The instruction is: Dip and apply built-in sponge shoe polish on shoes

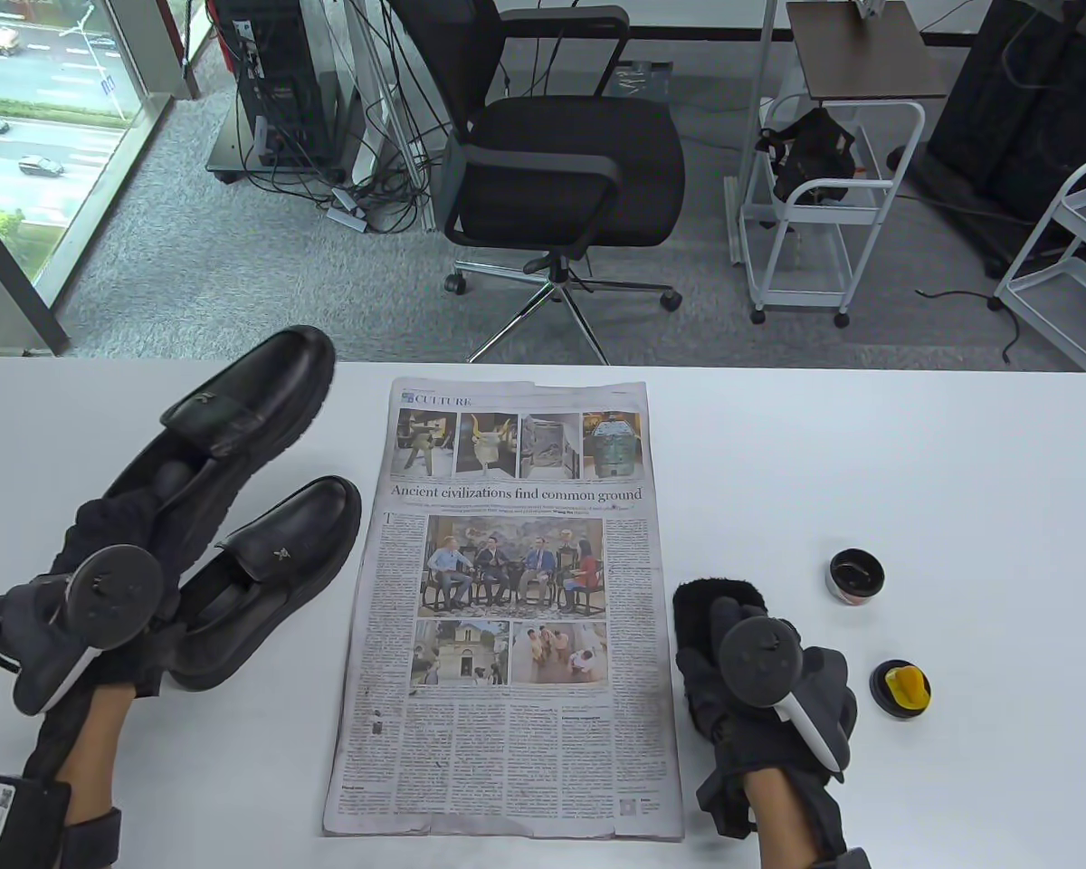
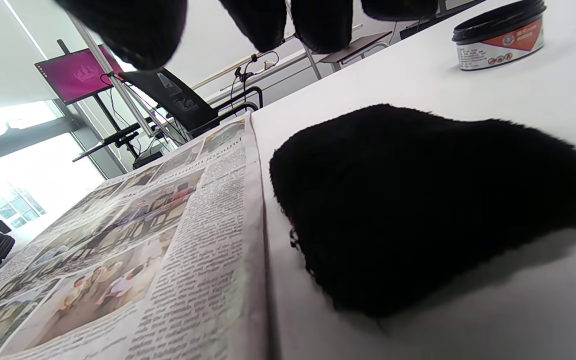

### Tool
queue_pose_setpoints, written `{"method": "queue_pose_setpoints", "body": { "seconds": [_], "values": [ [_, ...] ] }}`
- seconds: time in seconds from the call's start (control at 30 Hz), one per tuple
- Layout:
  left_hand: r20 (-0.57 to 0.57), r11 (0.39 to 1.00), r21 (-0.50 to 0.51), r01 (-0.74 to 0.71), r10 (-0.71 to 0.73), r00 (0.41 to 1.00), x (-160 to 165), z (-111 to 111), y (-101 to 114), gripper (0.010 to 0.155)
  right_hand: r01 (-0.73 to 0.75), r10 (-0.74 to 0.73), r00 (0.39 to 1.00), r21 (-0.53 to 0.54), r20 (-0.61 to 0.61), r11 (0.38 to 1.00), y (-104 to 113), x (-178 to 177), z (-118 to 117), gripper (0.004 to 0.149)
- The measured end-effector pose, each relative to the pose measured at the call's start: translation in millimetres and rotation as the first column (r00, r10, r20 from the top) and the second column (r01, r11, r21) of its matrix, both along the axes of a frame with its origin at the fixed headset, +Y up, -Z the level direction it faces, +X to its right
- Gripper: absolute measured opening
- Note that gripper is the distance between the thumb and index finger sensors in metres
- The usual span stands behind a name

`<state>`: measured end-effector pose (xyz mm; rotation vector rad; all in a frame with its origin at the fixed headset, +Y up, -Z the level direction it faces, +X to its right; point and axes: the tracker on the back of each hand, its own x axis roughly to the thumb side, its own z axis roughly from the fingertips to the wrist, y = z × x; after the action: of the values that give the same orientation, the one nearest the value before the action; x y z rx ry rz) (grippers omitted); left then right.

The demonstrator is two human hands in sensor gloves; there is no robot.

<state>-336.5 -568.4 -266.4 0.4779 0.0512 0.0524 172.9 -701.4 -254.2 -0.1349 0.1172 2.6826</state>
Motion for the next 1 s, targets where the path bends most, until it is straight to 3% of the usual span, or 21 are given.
{"method": "queue_pose_setpoints", "body": {
  "seconds": [0.17,0.4,0.47,0.63,0.87,1.0],
  "values": [
    [0.182,0.999,0.018,0.046,-0.048,0.982,44,16,-16,0.041,0.003,-0.003,1.000,-0.006,0.001,1.000,-1,1,0,0.070],
    [0.386,0.997,-0.019,0.072,-0.059,0.921,83,25,-77,0.039,-0.003,0.003,1.000,-0.003,0.003,1.000,-2,1,0,0.070],
    [0.413,0.996,-0.023,0.091,-0.073,0.908,89,24,-83,0.039,-0.006,0.006,1.000,-0.012,0.001,1.000,-3,1,-1,0.070],
    [0.498,0.985,-0.157,0.070,0.018,0.867,101,17,-103,0.039,-0.011,0.012,1.000,-0.014,0.009,1.000,-4,2,-2,0.070],
    [0.564,0.968,-0.195,0.159,-0.022,0.825,124,15,-122,0.039,0.002,-0.001,0.999,-0.009,0.052,1.000,-4,10,-1,0.069],
    [0.595,0.952,-0.203,0.229,-0.066,0.801,131,13,-135,0.040,0.005,-0.006,0.994,0.013,0.110,1.000,1,19,2,0.062]
  ]
}}
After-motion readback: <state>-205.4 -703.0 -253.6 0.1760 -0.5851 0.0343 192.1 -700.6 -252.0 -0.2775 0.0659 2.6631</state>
